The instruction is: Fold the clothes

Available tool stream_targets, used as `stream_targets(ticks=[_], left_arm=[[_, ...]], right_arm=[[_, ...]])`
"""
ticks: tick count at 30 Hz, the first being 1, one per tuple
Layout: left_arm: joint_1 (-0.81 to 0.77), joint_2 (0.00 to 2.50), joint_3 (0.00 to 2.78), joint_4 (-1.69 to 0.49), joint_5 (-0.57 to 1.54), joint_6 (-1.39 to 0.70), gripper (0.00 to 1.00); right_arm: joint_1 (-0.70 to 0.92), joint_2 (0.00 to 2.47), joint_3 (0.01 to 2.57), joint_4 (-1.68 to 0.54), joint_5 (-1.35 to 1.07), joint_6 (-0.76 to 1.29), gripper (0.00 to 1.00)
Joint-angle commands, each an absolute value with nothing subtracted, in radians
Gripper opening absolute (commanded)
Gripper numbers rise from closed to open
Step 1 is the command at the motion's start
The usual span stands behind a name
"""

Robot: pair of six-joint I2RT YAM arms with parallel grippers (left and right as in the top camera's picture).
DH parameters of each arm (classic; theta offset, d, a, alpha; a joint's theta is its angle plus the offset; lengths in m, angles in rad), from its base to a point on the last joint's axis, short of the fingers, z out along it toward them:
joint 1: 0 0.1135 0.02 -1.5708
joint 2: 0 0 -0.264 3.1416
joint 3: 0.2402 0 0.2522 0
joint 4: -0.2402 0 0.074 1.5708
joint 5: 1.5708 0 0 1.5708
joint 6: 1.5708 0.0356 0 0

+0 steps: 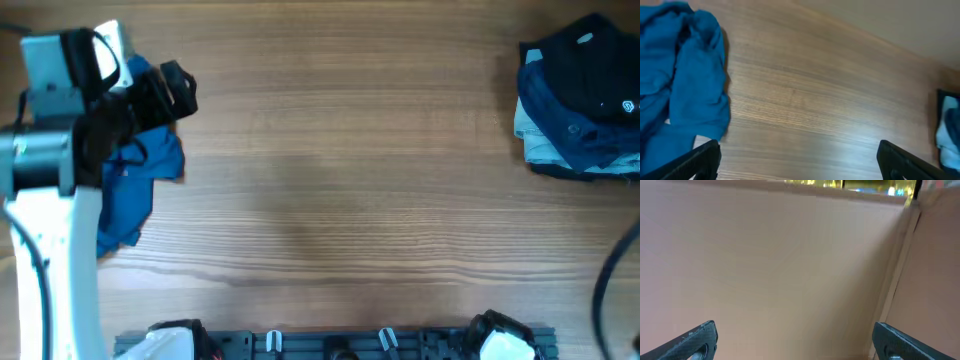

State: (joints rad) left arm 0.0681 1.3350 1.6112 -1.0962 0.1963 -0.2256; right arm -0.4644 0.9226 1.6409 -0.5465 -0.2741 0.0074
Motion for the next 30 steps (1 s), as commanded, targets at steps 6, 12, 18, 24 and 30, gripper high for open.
stream_targets(ticks=[6,12,18,24,30], left_arm=[[0.067,1.290,1.607,-1.140,0.193,-0.217,1.00],[0.067,1.290,1.607,-1.145,0.206,-0.273,1.00],[0.067,1.288,1.607,-1.156,0.268,-0.169,1.00],[0.062,1.287,1.607,-1.169,0.358,-0.002,1.00],[0.008,1.235,1.607,-1.226,0.441,0.187,1.00]], right_arm=[[-0.465,0.906,1.642,-0.694,-0.294,0.030,1.00],[-0.465,0.955,1.642,-0.672,-0.293,0.195,1.00],[-0.465,1.021,1.642,-0.747,-0.293,0.238,1.00],[-0.465,1.103,1.642,-0.924,-0.293,0.238,1.00],[-0.465,1.221,1.642,-1.039,-0.293,0.238,1.00]])
